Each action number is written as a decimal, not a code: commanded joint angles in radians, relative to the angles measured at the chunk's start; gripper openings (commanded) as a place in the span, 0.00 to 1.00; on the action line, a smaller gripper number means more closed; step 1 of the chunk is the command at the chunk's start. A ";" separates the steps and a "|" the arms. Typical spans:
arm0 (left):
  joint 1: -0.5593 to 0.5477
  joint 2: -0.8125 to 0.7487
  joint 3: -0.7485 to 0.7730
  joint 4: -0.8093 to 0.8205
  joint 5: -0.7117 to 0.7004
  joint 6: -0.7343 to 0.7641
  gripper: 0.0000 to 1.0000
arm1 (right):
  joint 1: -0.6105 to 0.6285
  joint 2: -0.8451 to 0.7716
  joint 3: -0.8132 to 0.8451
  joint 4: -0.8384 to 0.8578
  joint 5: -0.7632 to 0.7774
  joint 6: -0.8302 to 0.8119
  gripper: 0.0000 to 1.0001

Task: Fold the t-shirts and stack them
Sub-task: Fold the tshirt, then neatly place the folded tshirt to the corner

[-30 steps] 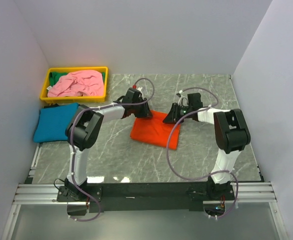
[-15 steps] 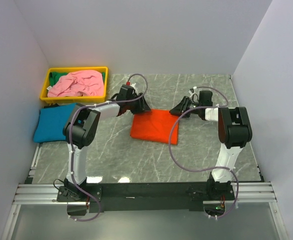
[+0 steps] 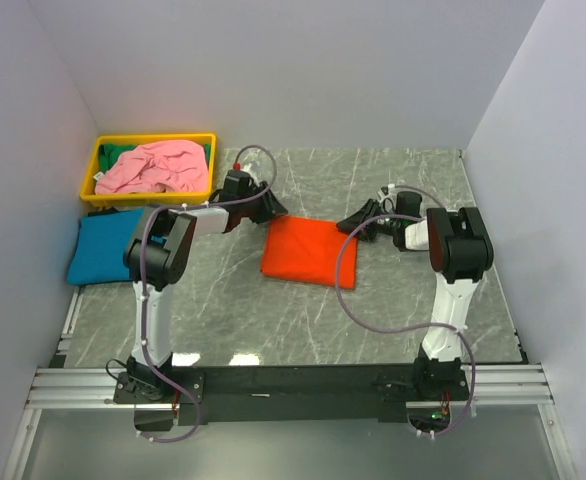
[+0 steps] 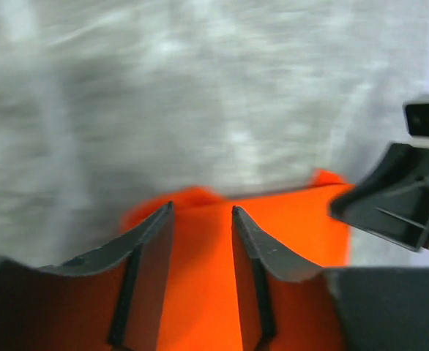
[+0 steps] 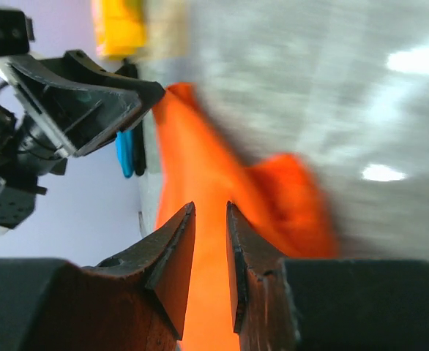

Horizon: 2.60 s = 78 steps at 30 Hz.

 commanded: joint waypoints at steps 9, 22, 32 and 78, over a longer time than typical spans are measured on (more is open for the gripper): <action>0.079 0.088 0.000 0.031 0.051 -0.054 0.41 | -0.087 -0.015 -0.032 0.047 0.062 0.117 0.31; -0.026 -0.343 -0.156 -0.129 -0.055 -0.091 0.70 | 0.166 -0.403 -0.214 0.053 0.097 0.145 0.31; -0.153 -0.413 -0.561 0.049 -0.107 -0.197 0.33 | 0.385 -0.197 -0.336 0.301 0.159 0.252 0.22; 0.198 -0.937 -0.336 -0.733 -0.450 0.083 0.91 | 0.514 -0.670 -0.135 -0.743 0.738 -0.398 0.47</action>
